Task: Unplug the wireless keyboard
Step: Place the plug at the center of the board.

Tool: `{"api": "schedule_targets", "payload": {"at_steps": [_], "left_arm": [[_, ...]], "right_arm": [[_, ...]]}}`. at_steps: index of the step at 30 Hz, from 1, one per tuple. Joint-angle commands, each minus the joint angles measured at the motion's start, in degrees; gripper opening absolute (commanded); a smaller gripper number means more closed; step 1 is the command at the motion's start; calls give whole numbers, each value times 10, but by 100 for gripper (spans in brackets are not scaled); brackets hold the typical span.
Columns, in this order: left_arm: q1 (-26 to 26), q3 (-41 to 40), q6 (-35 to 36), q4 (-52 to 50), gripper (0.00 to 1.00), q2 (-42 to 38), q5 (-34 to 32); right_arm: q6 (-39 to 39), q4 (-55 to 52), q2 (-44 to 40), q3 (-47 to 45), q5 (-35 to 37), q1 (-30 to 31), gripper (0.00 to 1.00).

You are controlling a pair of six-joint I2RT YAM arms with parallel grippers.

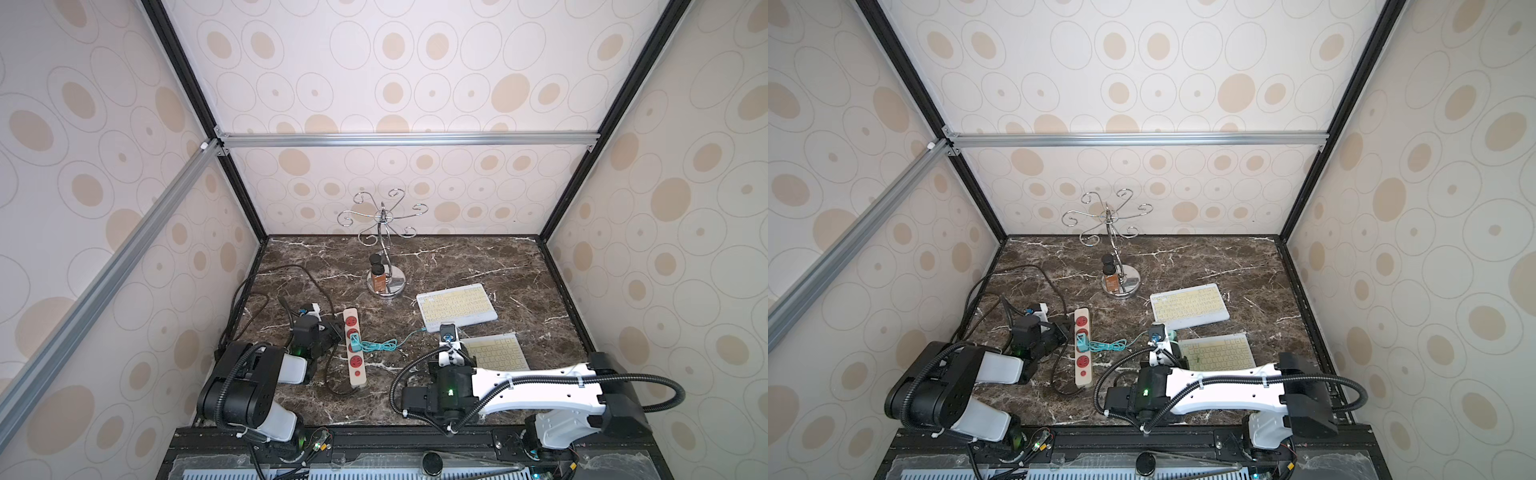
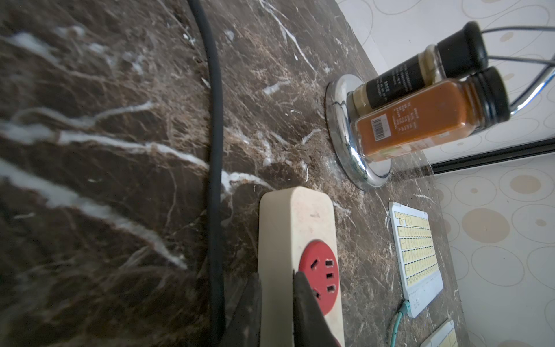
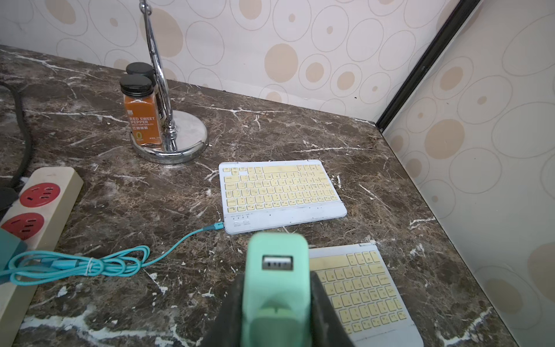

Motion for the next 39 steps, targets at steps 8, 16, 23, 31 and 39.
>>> {"api": "schedule_targets", "payload": {"at_steps": [8, 16, 23, 31, 39], "left_arm": [[-2, -5, 5, -22, 19, 21, -1], [-2, -4, 7, -26, 19, 17, -3], [-2, -4, 5, -24, 19, 21, -2], [-2, -4, 5, -24, 19, 21, -1], [-2, -2, 5, -23, 19, 25, 1]], "right_arm": [[-282, 321, 136, 17, -104, 2, 0], [-332, 385, 227, 55, -171, -2, 0], [-378, 397, 272, 86, -200, -2, 0], [-384, 322, 332, 168, -212, 0, 0], [-380, 245, 356, 200, -211, 1, 11]]}}
